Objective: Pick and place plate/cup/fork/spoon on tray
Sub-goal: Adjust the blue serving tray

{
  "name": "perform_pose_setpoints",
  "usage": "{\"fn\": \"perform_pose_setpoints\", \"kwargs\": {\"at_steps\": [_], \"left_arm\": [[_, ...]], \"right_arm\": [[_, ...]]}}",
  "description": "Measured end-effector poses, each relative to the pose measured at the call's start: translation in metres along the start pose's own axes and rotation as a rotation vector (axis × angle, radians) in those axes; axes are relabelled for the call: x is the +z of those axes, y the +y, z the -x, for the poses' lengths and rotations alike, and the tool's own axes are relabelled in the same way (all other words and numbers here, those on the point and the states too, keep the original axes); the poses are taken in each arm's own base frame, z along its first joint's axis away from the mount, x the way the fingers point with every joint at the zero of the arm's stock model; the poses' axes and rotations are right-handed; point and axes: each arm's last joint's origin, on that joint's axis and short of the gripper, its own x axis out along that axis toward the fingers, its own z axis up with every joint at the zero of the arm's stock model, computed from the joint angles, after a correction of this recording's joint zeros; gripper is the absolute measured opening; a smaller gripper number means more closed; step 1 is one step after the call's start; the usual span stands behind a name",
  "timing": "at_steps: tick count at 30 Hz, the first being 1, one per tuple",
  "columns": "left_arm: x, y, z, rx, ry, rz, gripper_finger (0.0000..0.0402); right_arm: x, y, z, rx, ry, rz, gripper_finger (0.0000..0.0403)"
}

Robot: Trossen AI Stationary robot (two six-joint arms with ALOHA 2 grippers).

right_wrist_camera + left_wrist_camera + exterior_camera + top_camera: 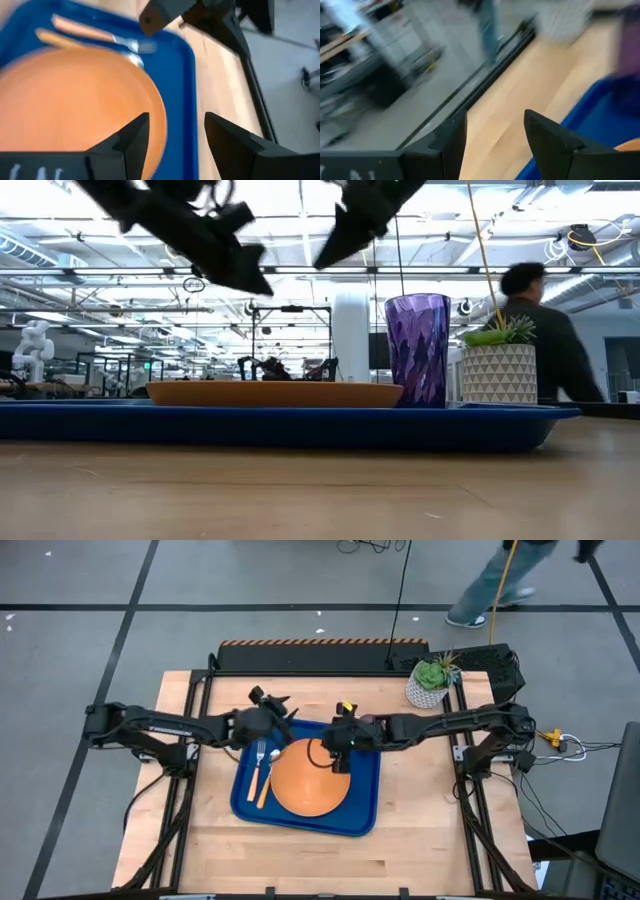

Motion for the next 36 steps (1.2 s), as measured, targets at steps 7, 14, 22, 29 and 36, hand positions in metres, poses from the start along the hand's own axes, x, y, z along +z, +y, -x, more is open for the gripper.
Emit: {"fn": "perform_pose_setpoints", "kwargs": {"at_steps": [7, 14, 22, 29, 36], "left_arm": [[-0.01, 0.023, 0.021, -0.138, -0.259, 0.02, 0.02], [-0.023, 0.042, 0.027, -0.112, -0.254, 0.029, 0.02], [-0.019, 0.064, 0.036, -0.047, -0.325, 0.011, 0.02], [-0.013, 0.077, 0.049, -0.056, -0.382, 0.017, 0.02], [-0.013, 0.084, 0.05, -0.019, -0.391, 0.022, 0.02]], "right_arm": [[-0.002, 0.014, 0.005, 0.167, 0.027, -0.103, 0.0185], [-0.008, 0.02, 0.004, 0.18, 0.099, -0.228, 0.0185], [-0.014, 0.068, 0.002, 0.257, 0.174, -0.197, 0.0185], [-0.029, 0.105, -0.004, 0.337, 0.354, -0.257, 0.0185], [-0.029, 0.133, 0.022, 0.398, 0.388, -0.37, 0.0185]]}}
